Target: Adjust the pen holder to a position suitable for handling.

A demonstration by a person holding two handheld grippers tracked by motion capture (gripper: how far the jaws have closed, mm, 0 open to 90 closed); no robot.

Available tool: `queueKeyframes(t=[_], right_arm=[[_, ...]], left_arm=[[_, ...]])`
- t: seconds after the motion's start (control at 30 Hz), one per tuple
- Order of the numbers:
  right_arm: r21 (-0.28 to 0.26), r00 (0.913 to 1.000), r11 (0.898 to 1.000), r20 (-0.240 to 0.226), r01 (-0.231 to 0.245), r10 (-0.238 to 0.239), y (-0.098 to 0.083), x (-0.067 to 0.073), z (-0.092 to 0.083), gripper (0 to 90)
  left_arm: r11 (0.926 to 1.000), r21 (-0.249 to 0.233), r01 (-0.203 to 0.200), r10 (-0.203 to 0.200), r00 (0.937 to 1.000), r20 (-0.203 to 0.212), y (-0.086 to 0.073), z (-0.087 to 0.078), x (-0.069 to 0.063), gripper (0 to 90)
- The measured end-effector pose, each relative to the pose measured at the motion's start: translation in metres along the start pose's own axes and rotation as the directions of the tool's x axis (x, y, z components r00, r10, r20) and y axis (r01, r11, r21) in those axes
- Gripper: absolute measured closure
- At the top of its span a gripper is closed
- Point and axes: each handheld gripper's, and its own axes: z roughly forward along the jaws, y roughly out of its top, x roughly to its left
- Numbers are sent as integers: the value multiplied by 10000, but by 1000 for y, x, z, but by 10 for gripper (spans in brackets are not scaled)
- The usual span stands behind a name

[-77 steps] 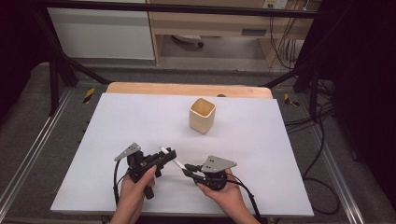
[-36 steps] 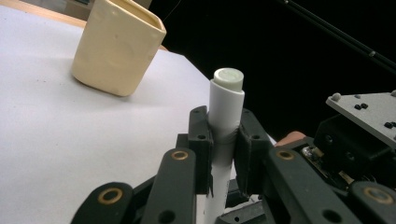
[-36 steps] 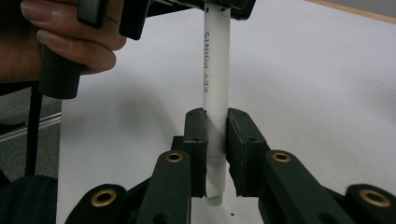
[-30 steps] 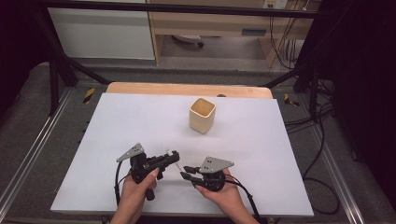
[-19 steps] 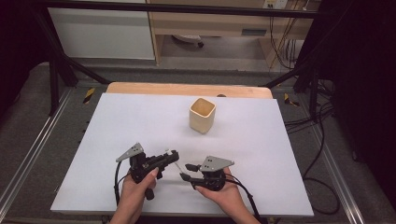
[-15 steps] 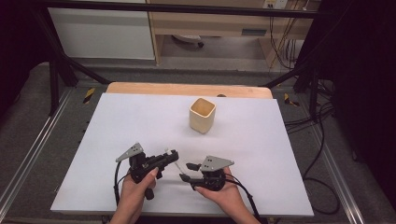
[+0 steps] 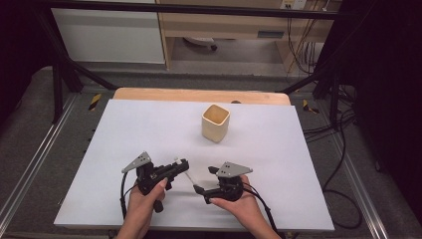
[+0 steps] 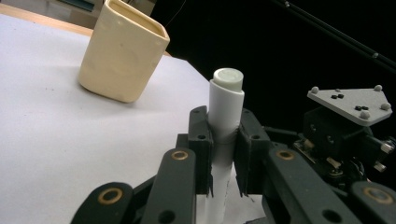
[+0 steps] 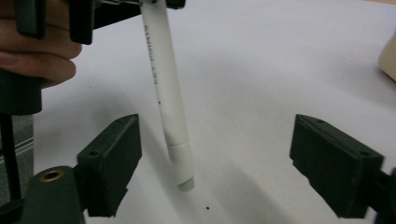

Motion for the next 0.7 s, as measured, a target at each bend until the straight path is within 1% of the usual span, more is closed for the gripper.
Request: queueKeyframes(t=[0.1, 0.23, 0.27, 0.3, 0.33, 0.4, 0.47, 0.5, 0.6, 0.7], right_arm=[[53, 9997, 9999, 176, -164, 163, 1, -3, -1, 102], [85, 9985, 9999, 529, -121, 116, 3, -8, -6, 59], [85, 9985, 9999, 529, -121, 116, 3, -8, -6, 59], [117, 9964, 9999, 847, -13, 4, 4, -10, -10, 44], [150, 9951, 9999, 987, 76, -90, 5, -11, -12, 34], [168, 9926, 9992, 1150, 362, -379, 4, -13, -17, 28], [174, 9921, 9991, 1193, 376, -394, 4, -14, -20, 25], [72, 9914, 9997, 1285, 249, -256, 5, -19, -25, 25], [-15, 9887, 10000, 1500, -39, 41, 5, -25, -35, 27], [-86, 9861, 9999, 1660, -98, 110, 3, -32, -47, 26]], left_arm=[[10000, -44, 3, -3, 10000, -30, 0, 0, 0, 788], [9998, -192, -90, 86, 9998, -168, 2, -3, 1, 787], [9998, -192, -90, 86, 9998, -168, 2, -3, 1, 787], [9997, -208, -113, 108, 9997, -209, 2, -3, 1, 787], [9996, -236, -139, 132, 9995, -282, 2, -4, 1, 787], [9995, -239, -206, 198, 9992, -339, 3, -4, 1, 787], [9993, -245, -273, 264, 9989, -379, 3, -5, 1, 787], [9992, -250, -321, 310, 9986, -432, 3, -5, 0, 787], [9986, -287, -436, 420, 9977, -538, 4, -7, -1, 787], [9983, -356, -459, 437, 9972, -607, 5, -9, 0, 787]])
